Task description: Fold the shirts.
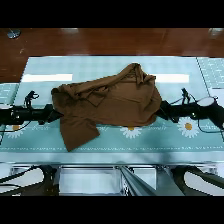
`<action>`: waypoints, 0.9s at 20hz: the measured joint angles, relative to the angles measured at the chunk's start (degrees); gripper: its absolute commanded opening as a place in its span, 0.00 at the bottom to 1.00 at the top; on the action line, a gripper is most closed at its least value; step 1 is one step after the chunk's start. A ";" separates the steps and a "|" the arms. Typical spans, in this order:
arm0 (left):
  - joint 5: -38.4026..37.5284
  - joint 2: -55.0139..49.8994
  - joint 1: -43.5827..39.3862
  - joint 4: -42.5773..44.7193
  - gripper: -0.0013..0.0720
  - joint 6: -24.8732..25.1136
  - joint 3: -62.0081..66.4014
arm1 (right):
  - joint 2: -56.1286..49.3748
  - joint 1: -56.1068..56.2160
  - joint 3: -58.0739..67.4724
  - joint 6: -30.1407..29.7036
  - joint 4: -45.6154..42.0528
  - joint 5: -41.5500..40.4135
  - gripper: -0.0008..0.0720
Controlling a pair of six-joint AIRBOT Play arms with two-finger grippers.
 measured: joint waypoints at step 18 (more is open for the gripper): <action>9.07 36.46 3.06 -8.09 0.04 -6.03 53.66 | 22.18 1.97 77.90 6.97 -25.27 22.01 0.06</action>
